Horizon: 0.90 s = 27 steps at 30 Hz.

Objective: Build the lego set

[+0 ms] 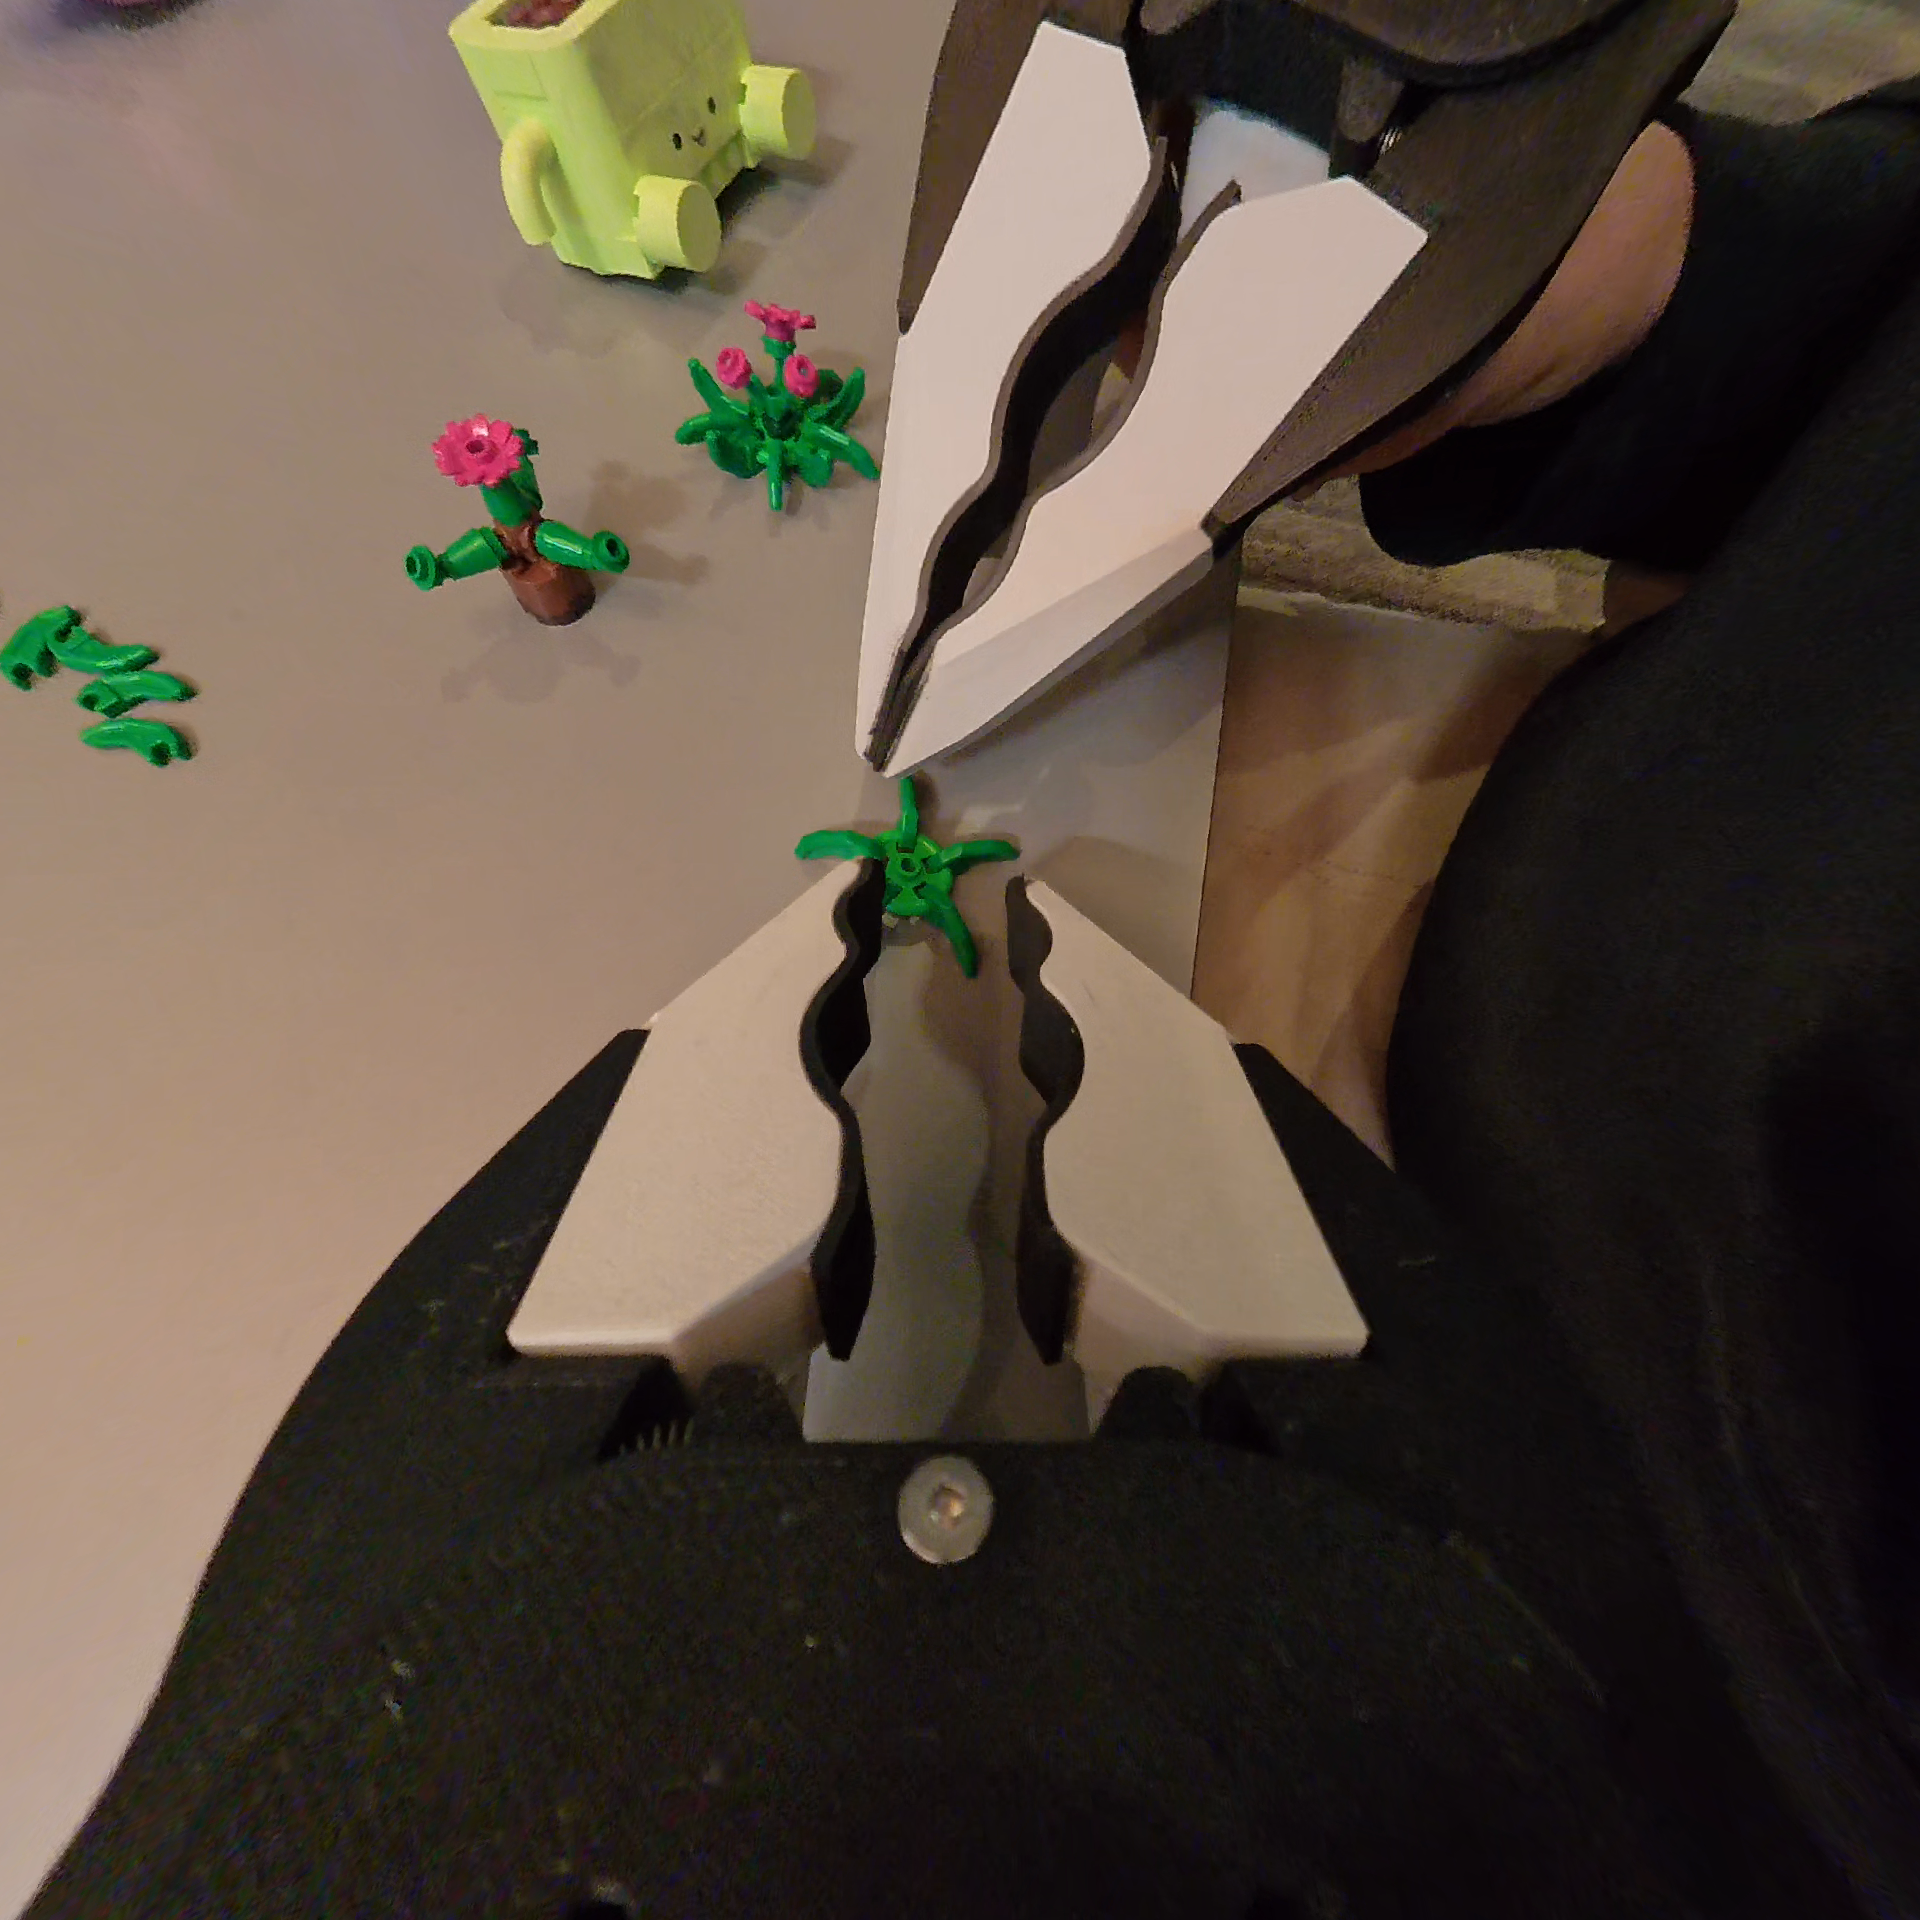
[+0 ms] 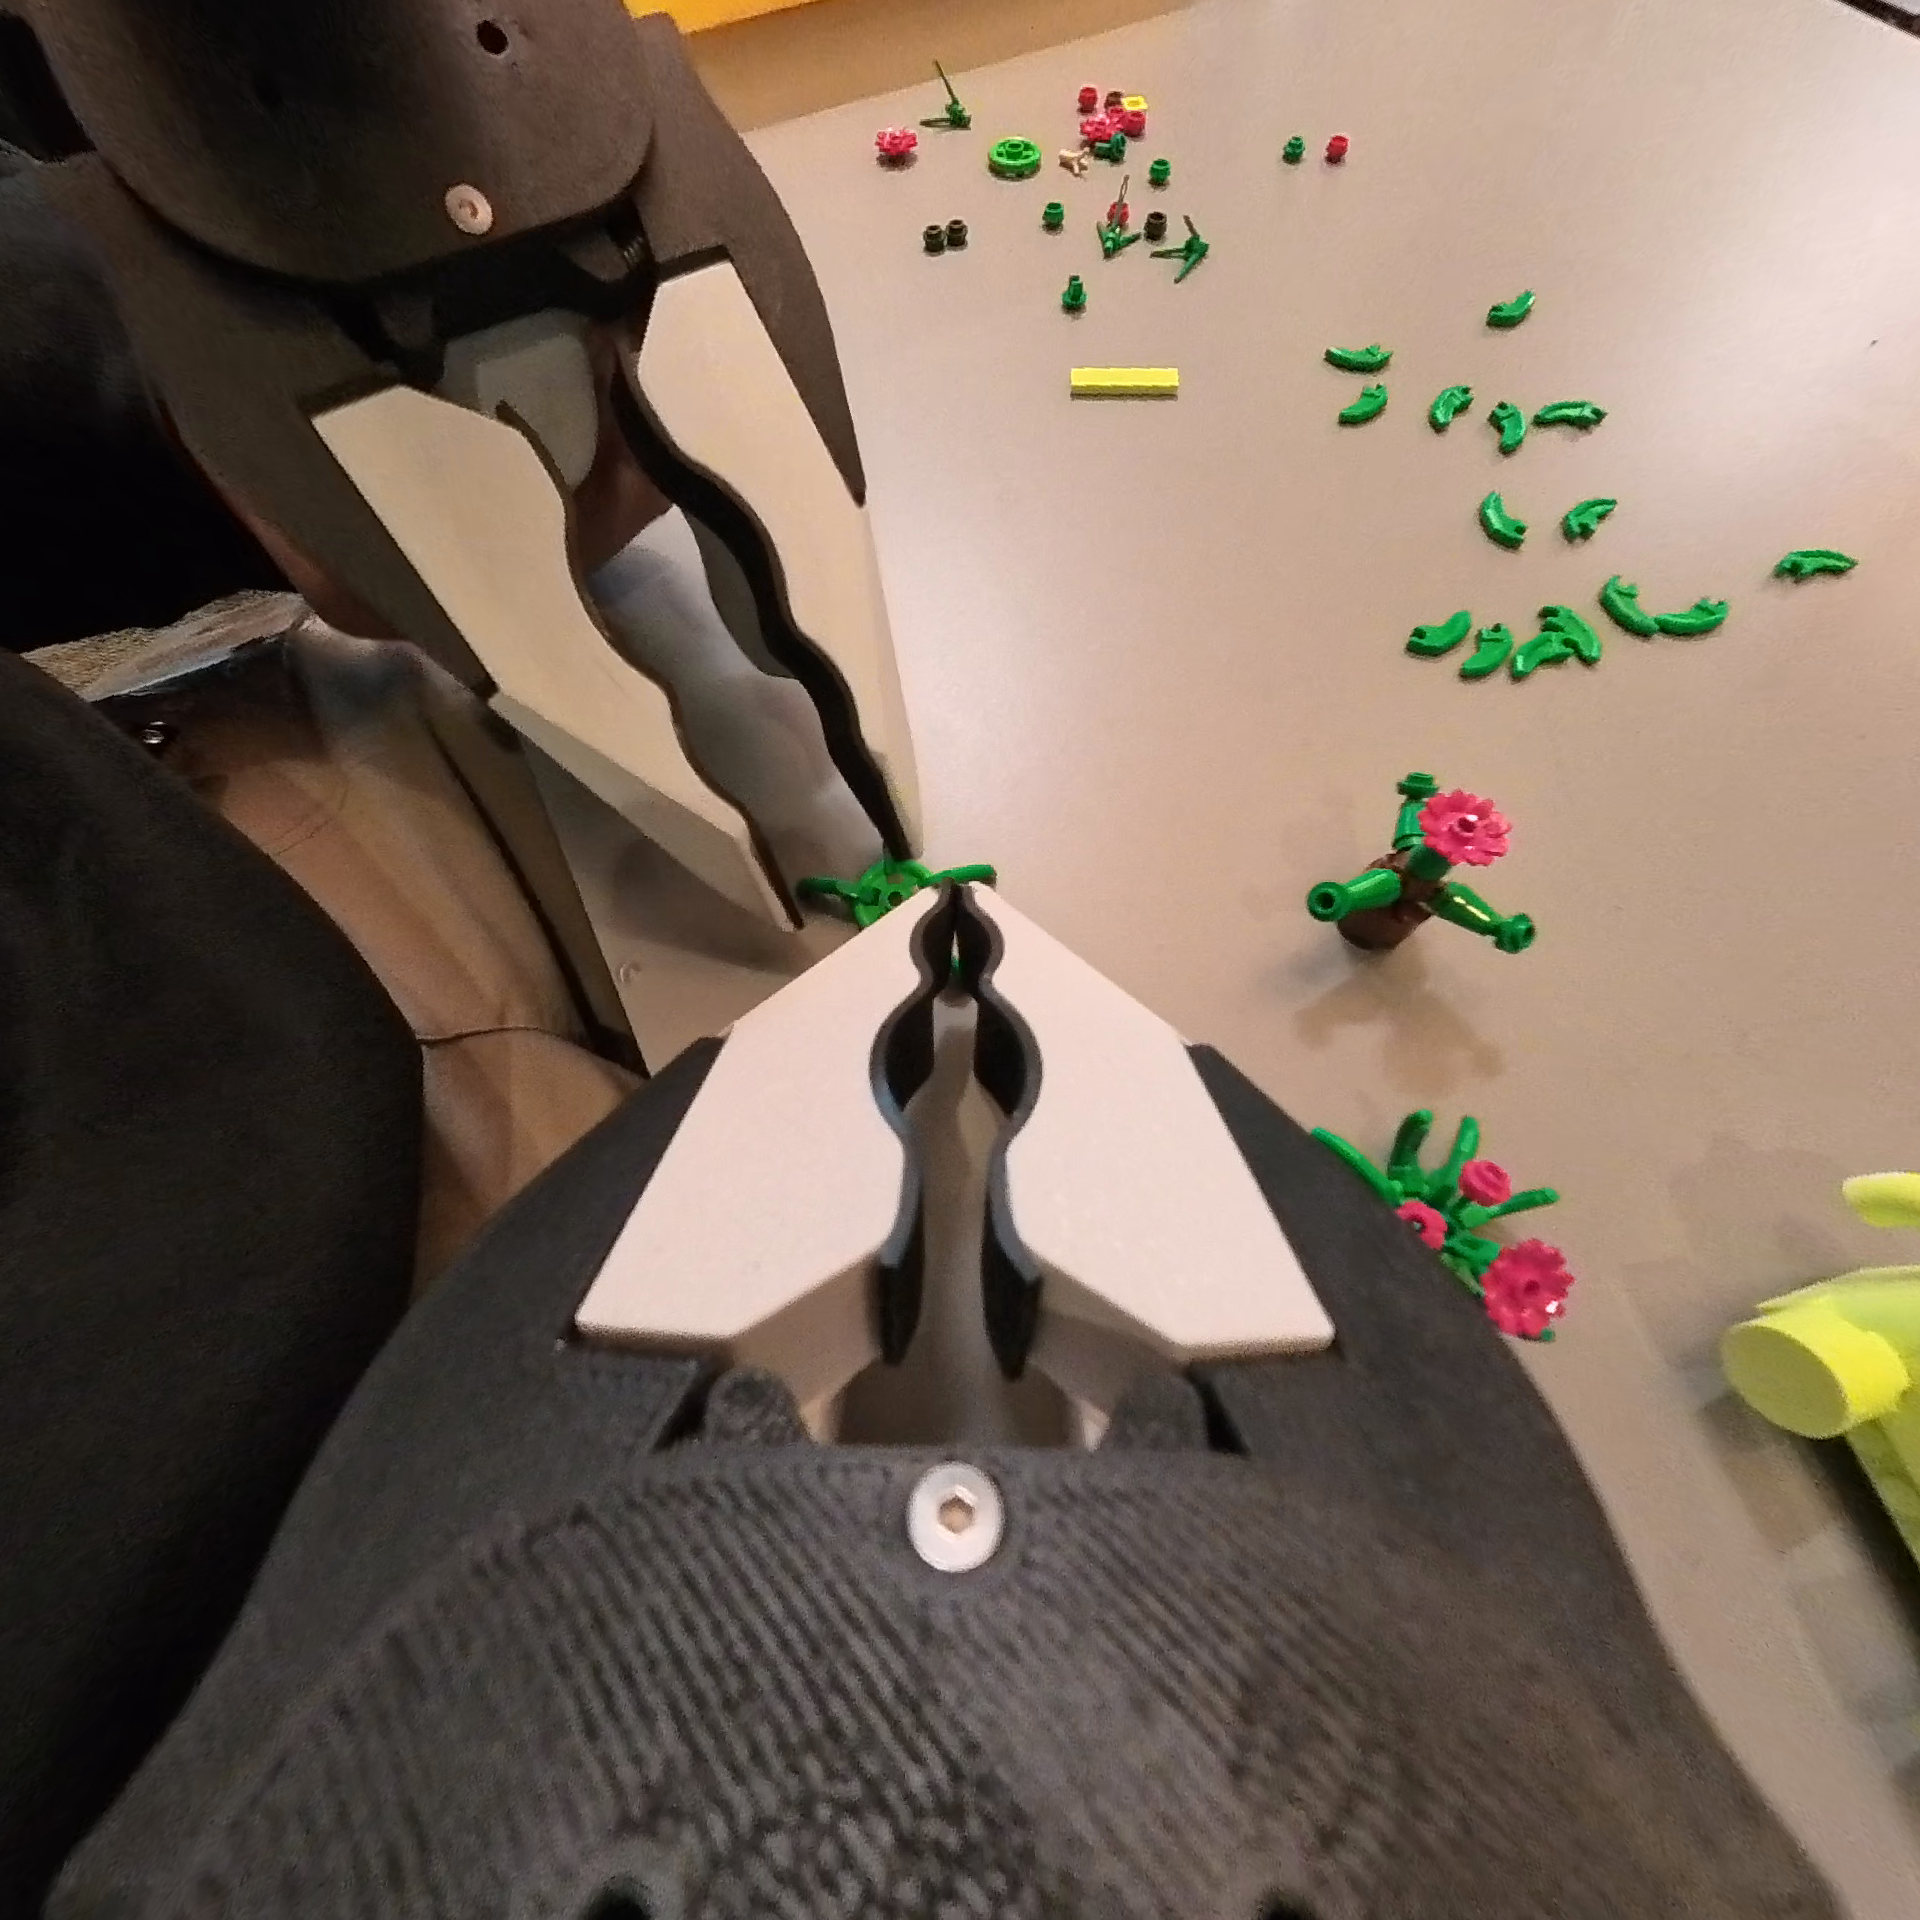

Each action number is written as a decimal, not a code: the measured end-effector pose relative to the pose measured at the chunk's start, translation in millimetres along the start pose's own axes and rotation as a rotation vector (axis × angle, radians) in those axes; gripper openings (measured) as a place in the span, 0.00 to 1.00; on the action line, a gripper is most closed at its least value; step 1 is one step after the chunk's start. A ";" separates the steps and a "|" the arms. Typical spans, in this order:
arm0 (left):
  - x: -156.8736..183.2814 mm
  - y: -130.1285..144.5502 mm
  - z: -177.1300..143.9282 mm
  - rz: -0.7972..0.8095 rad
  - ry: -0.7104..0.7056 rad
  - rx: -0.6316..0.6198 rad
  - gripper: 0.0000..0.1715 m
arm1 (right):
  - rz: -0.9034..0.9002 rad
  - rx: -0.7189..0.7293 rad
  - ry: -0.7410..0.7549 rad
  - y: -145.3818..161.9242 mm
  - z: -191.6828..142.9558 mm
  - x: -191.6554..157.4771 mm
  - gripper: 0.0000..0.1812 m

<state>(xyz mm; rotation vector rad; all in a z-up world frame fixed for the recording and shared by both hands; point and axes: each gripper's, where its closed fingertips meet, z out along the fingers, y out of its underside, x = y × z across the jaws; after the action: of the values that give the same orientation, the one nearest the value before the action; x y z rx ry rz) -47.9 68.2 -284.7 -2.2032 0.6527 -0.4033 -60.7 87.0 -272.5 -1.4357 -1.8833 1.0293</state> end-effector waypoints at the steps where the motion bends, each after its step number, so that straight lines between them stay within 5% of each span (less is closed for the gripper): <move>1: 0.1 0.6 0.7 0.005 -0.004 -0.006 0.13 | 0.000 0.000 0.001 0.0 0.1 0.2 0.00; 15: -1.1 4.5 7.6 0.122 -0.098 -0.057 0.15 | -0.026 -0.059 0.010 7.4 6.0 -1.4 0.00; 27: -3.6 -0.6 2.9 0.071 -0.079 -0.012 0.17 | -0.058 0.008 -0.050 -3.1 3.4 -15.2 0.00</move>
<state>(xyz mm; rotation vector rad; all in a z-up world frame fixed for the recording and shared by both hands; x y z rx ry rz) -49.3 72.4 -286.3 -2.1883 0.6897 -0.2758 -61.0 71.2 -271.4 -1.3541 -1.9425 1.0530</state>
